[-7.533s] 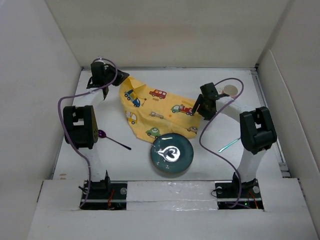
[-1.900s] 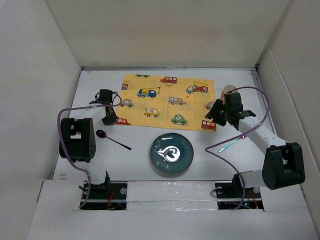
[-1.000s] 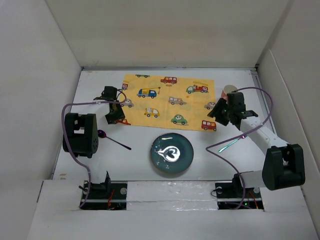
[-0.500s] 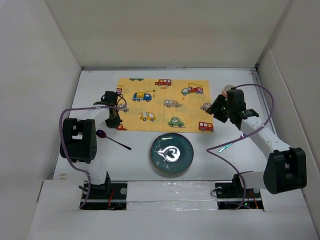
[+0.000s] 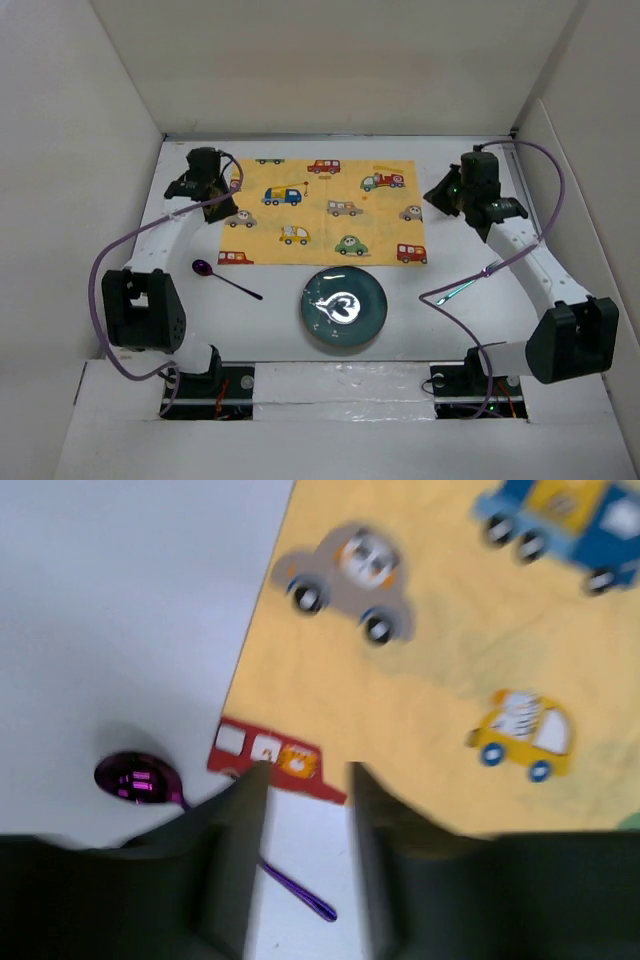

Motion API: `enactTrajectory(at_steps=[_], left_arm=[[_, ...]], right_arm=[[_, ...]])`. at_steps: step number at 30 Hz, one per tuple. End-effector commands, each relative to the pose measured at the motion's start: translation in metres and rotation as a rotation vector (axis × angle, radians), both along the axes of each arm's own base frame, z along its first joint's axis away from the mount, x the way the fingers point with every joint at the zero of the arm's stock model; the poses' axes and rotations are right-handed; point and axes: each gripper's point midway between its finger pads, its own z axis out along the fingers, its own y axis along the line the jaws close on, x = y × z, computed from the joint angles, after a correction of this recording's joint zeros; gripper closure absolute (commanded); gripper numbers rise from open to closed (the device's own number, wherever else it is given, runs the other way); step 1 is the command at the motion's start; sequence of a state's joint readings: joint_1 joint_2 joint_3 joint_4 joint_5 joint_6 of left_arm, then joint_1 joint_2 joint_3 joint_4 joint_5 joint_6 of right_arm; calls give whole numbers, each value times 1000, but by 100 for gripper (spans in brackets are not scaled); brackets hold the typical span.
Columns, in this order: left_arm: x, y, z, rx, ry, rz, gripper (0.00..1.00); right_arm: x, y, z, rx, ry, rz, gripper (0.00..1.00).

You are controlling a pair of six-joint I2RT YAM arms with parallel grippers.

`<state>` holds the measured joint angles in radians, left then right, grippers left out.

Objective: Set the dinner table for one person

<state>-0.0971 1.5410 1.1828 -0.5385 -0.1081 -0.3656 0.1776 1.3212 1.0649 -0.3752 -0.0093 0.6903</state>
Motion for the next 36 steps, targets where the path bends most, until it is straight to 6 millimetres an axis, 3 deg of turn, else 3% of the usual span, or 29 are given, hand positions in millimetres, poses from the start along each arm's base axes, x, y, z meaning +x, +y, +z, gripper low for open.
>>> enactTrajectory(at_steps=[1, 3, 4, 7, 9, 10, 13, 14, 18, 19, 24, 27, 28, 30, 31, 32, 33, 36], left_arm=[[24, -15, 80, -69, -226, -63, 77], [30, -29, 102, -131, -295, -111, 100], [31, -33, 108, -149, -313, -133, 100], [31, -59, 120, -230, -364, -224, 100], [33, -74, 119, -198, -366, -255, 100], [28, -101, 119, -190, -360, -322, 100], [26, -139, 120, -156, -350, -380, 100], [24, -150, 125, -112, -373, -380, 100], [11, -168, 134, -181, -426, -432, 79], [7, -170, 132, -196, -426, -446, 77], [-17, -174, 116, -253, -393, -501, 75], [-25, -172, 112, -255, -392, -512, 74], [-26, -172, 112, -257, -393, -517, 74], [-29, -171, 110, -253, -386, -523, 74], [-30, -171, 110, -251, -386, -528, 74], [-31, -171, 110, -250, -383, -535, 74], [-31, -171, 110, -248, -384, -538, 74], [-32, -170, 112, -244, -385, -542, 69]], right_arm=[[31, -7, 47, -19, -115, -67, 100], [39, -19, 46, -61, -100, -111, 100], [46, -26, 55, -70, -113, -133, 100], [58, -57, 41, -91, -70, -192, 98], [66, -89, 33, -101, -44, -257, 82], [68, -100, 29, -118, -27, -285, 62], [74, -146, 12, -207, 56, -407, 41], [75, -156, 6, -220, 88, -433, 41], [87, -176, -10, -279, 182, -461, 40], [90, -178, -25, -293, 219, -461, 39], [96, -178, -53, -310, 320, -430, 42], [102, -176, -62, -319, 339, -429, 60], [104, -173, -62, -325, 338, -424, 75], [109, -171, -57, -332, 324, -429, 86], [111, -171, -54, -336, 316, -425, 99], [114, -169, -38, -344, 290, -430, 100], [114, -169, -38, -344, 290, -430, 100], [127, -151, 11, -374, 151, -403, 100]])
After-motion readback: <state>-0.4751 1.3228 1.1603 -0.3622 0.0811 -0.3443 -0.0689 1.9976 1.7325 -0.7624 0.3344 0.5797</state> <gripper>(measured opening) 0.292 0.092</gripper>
